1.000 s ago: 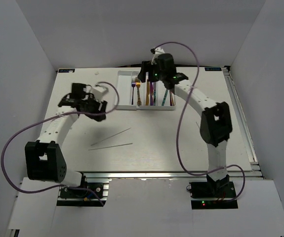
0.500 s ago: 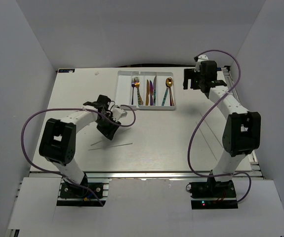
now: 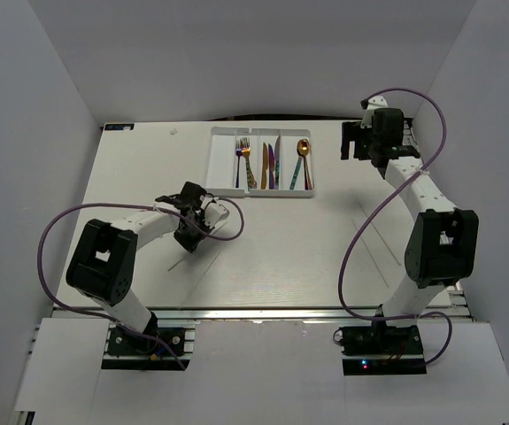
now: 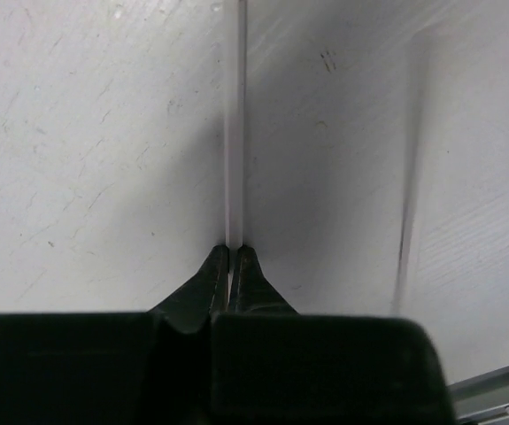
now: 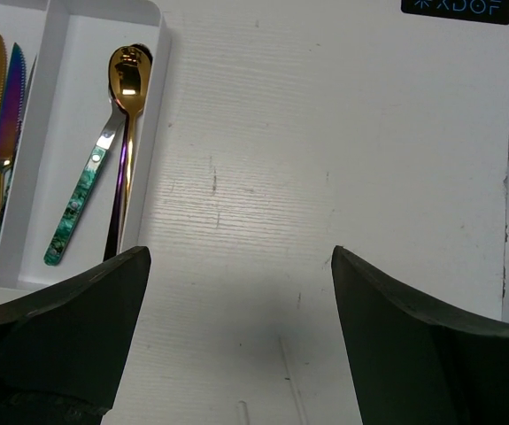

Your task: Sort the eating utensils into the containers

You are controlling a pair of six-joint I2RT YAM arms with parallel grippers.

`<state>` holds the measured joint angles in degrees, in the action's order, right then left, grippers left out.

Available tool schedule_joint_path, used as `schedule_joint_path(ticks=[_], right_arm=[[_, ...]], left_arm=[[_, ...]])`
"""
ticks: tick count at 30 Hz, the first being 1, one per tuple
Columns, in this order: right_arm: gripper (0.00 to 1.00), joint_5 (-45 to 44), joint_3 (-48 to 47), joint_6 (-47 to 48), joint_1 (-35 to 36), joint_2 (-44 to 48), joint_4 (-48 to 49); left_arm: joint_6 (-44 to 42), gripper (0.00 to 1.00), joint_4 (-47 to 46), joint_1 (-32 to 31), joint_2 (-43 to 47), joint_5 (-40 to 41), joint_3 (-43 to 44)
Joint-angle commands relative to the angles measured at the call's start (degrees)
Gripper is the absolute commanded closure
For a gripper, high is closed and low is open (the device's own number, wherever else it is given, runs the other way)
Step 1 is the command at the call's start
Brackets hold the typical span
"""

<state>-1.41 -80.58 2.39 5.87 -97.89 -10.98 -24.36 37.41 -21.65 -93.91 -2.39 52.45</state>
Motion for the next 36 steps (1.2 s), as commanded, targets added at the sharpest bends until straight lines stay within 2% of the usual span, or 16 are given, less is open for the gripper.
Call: schedule_joint_path(ticks=[1, 6, 7, 10, 12, 14, 17, 18, 22, 25, 29, 36], right_arm=[[0.11, -0.70, 0.51, 1.38, -0.77, 1.73, 1.31], [0.11, -0.96, 0.42, 2.35, -0.95, 2.35, 1.58], [0.11, -1.05, 0.33, 2.35, -1.03, 2.26, 1.49], [0.11, -1.14, -0.02, 2.35, -1.21, 2.17, 1.23], [0.11, -1.14, -0.11, 2.18, -1.12, 2.09, 1.23], [0.11, -1.05, -0.02, 2.00, -1.12, 2.17, 1.14], [0.11, -1.14, -0.28, 1.91, -1.21, 1.91, 0.79], [0.11, -1.31, -0.46, 2.00, -1.21, 1.91, 0.61], [0.11, -1.84, -0.99, 2.61, -1.12, 2.09, -0.44], [0.11, -1.93, -1.42, 2.53, -1.12, 2.26, -0.97], [0.11, -1.84, -1.60, 2.44, -1.21, 2.61, -1.67], [0.10, -2.11, -0.72, 2.44, -1.12, 3.49, -1.59]], left_arm=[[0.89, 1.00, -5.77, 0.64, -5.15, 6.45, -4.12], [-0.07, 1.00, -5.86, 0.47, 5.46, -5.94, 2.38], [0.10, 1.00, -5.77, 0.47, 6.53, -7.52, 5.88], [2.64, 1.00, -5.42, 0.38, 8.74, -13.50, 12.48], [6.14, 1.00, -5.94, 0.47, 6.65, -14.83, 20.47], [11.85, 1.00, -6.73, 0.47, 3.49, -13.96, 29.67], [19.40, 1.00, -8.66, 0.47, -4.94, -8.52, 37.88], [20.92, 1.00, -9.10, 0.47, -7.14, -6.85, 43.13], [33.38, 1.00, -11.04, 0.82, -18.39, 4.47, 54.14], [37.89, 1.00, -10.95, 1.26, -26.48, 6.43, 60.82], [40.27, 1.00, -12.27, 2.57, -33.26, 10.03, 64.62], [38.95, 1.00, -12.98, 5.03, -39.94, 7.85, 67.17]])
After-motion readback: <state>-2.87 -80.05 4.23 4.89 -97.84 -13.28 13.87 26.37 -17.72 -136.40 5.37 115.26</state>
